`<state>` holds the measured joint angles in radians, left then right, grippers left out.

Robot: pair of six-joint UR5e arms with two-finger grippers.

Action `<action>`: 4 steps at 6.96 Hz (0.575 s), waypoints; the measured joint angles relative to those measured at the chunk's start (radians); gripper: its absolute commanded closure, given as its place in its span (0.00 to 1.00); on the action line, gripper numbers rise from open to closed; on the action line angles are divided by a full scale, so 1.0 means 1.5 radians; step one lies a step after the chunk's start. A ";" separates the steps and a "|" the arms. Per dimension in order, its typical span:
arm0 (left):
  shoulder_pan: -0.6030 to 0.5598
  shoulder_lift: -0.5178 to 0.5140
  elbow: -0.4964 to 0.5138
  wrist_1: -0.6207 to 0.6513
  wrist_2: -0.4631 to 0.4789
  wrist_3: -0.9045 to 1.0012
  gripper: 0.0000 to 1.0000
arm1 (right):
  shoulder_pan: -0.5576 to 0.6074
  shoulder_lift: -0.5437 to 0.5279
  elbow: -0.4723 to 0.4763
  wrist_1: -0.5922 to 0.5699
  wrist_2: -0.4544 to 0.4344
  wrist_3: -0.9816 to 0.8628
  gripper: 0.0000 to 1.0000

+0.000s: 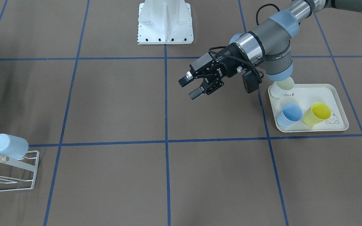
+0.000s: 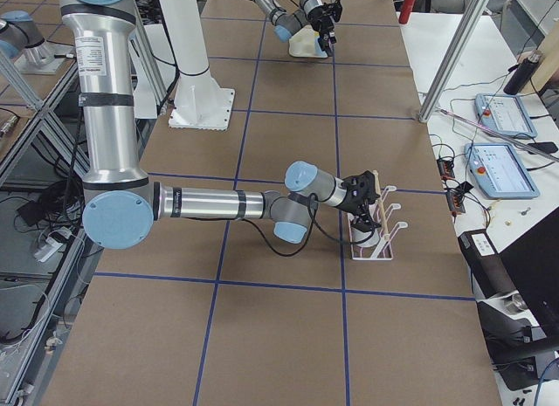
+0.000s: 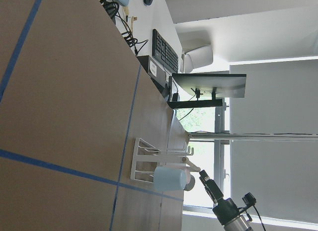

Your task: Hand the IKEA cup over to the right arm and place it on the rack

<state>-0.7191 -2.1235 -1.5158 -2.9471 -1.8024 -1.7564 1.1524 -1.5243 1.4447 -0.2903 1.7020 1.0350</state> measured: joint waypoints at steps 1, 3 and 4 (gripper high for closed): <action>-0.017 0.015 -0.002 0.056 -0.010 0.103 0.11 | 0.015 -0.002 0.017 -0.001 0.042 0.003 0.01; -0.094 0.072 -0.006 0.137 -0.078 0.324 0.11 | 0.034 -0.008 0.058 -0.004 0.101 0.058 0.01; -0.142 0.102 -0.008 0.171 -0.114 0.428 0.11 | 0.036 -0.010 0.081 -0.006 0.120 0.098 0.01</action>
<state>-0.9328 -1.9703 -1.5271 -2.6911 -1.9736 -1.1148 1.2059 -1.5398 1.5660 -0.2991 1.8815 1.1816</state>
